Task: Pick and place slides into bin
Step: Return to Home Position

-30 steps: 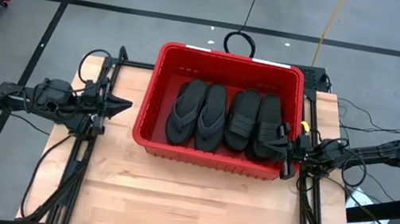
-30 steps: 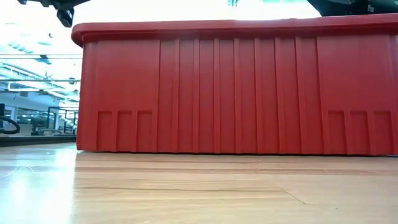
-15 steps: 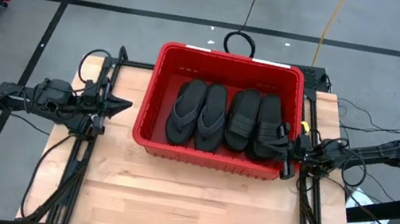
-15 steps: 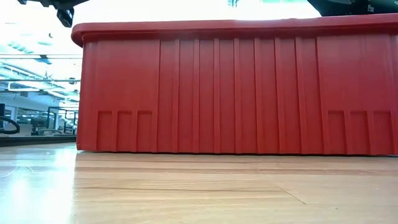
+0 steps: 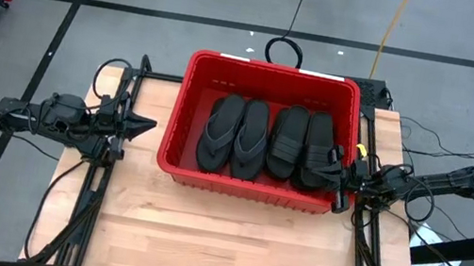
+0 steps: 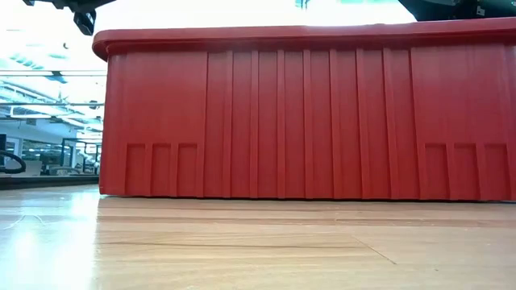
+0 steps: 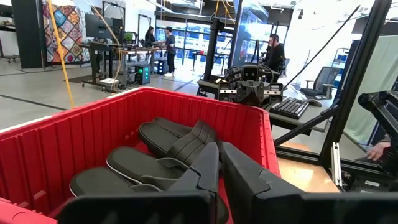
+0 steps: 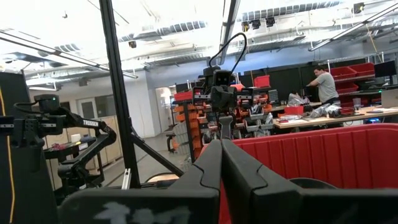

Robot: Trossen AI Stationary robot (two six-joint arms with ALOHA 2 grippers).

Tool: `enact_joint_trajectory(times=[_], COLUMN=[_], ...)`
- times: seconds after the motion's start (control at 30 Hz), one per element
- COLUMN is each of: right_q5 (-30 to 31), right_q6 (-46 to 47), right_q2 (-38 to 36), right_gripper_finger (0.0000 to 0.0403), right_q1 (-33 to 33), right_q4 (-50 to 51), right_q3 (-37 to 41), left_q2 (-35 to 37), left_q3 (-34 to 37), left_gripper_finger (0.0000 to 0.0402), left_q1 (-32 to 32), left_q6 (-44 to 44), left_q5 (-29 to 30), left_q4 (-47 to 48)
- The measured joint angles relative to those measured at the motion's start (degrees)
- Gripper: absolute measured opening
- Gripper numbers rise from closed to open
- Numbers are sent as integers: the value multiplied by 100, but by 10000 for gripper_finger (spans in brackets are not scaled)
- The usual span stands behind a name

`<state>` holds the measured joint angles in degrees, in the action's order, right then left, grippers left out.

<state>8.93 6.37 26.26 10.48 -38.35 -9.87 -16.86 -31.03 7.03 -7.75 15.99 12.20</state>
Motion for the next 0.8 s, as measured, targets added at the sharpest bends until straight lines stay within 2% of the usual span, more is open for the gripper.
enact_joint_trajectory(times=[0.23, 0.57, 0.8], right_q5=[-1, -2, 0], right_q6=[0, 0, 0], right_q2=[2, 0, 1], right_gripper_finger=[0, 0, 0], right_q1=[0, 0, 0], right_q4=[1, 0, 0], right_q3=[0, 0, 0], left_q2=[2, 0, 0], left_q3=[0, 0, 0], left_gripper_finger=[1, 27, 22], left_q1=[2, 0, 0], left_q6=[0, 0, -1], left_q5=[0, 2, 0], left_q4=[-2, 0, 0])
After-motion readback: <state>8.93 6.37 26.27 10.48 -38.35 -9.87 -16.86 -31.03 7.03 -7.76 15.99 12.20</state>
